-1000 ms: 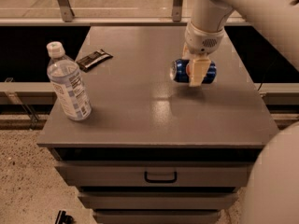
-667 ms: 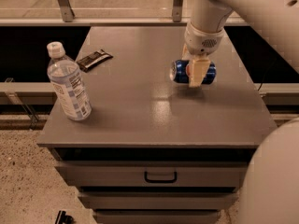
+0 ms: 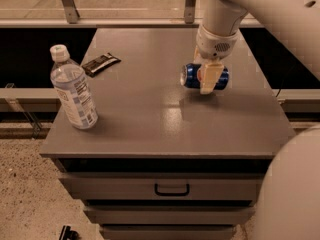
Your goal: Knock pepsi can over
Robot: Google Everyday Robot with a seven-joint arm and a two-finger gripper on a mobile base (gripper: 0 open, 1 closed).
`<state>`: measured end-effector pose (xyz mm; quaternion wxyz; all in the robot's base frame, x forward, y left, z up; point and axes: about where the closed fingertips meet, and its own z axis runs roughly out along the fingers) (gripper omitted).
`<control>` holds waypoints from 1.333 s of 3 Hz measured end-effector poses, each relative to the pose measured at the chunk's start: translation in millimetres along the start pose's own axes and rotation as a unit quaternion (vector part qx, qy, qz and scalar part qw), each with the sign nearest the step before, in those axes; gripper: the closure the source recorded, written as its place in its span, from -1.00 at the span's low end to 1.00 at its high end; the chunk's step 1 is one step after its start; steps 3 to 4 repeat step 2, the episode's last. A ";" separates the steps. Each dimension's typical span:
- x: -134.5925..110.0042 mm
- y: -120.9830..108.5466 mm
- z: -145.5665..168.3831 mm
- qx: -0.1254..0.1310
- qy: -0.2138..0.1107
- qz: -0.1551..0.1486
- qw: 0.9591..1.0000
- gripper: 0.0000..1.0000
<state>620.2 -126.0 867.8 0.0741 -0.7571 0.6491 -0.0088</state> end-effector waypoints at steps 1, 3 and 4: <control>-0.6 -1.6 1.5 0.002 -0.001 0.000 1.000 -1.00; -0.7 -1.6 1.5 0.002 -0.001 0.000 1.000 -1.00; -0.7 -1.6 1.5 0.002 -0.001 0.000 1.000 -1.00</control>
Offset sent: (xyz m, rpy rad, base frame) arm 0.0013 0.0008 -0.0010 0.0015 -0.0032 0.0003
